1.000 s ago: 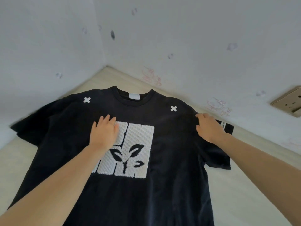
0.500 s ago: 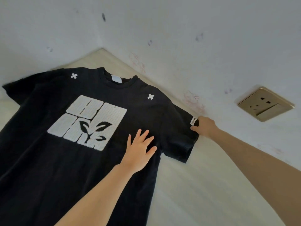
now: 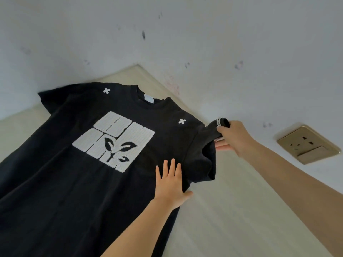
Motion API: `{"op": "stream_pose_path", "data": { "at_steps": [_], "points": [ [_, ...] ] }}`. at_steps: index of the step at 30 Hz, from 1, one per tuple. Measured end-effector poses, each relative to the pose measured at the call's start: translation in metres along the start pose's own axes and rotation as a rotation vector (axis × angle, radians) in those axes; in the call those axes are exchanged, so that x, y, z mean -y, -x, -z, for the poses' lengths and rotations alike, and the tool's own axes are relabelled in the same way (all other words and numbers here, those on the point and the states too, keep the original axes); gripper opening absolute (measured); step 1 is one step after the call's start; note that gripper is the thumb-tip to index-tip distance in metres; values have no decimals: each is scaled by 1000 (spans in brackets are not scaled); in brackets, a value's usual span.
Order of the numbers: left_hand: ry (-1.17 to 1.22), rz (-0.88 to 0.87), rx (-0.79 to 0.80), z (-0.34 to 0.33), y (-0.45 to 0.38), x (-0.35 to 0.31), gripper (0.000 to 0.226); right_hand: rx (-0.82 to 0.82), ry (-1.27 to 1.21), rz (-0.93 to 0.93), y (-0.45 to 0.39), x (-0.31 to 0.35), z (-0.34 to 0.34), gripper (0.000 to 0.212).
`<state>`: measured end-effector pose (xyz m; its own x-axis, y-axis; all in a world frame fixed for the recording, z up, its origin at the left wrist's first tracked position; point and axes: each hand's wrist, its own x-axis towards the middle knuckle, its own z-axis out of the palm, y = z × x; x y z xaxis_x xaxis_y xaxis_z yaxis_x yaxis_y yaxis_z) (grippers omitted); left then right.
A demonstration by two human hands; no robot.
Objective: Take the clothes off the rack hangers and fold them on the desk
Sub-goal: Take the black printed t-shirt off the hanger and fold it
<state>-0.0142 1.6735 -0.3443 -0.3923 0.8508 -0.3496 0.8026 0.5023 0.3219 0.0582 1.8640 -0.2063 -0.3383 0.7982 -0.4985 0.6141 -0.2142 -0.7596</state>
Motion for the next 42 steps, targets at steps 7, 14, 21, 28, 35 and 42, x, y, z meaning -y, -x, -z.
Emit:
{"op": "stream_pose_path", "data": {
  "at_steps": [7, 14, 21, 28, 35, 42],
  "points": [
    [1077, 248, -273, 43, 1, 13, 59, 181, -57, 188, 11, 100, -98, 22],
    [1735, 594, -269, 60, -11, 108, 39, 514, 148, 190, -34, 120, -203, 52],
    [1821, 598, -167, 55, -21, 150, 28, 227, 1045, 329, -138, 74, -164, 62],
    [1804, 554, -124, 60, -25, 153, 26, 332, 1299, 347, -178, 61, -132, 16],
    [1497, 498, -6, 67, -41, 135, 32, 324, 1613, 434, -182, 57, -100, 18],
    [1484, 505, -34, 74, -34, 123, 27, 226, 1753, 402, -174, 44, -94, 26]
  ]
}}
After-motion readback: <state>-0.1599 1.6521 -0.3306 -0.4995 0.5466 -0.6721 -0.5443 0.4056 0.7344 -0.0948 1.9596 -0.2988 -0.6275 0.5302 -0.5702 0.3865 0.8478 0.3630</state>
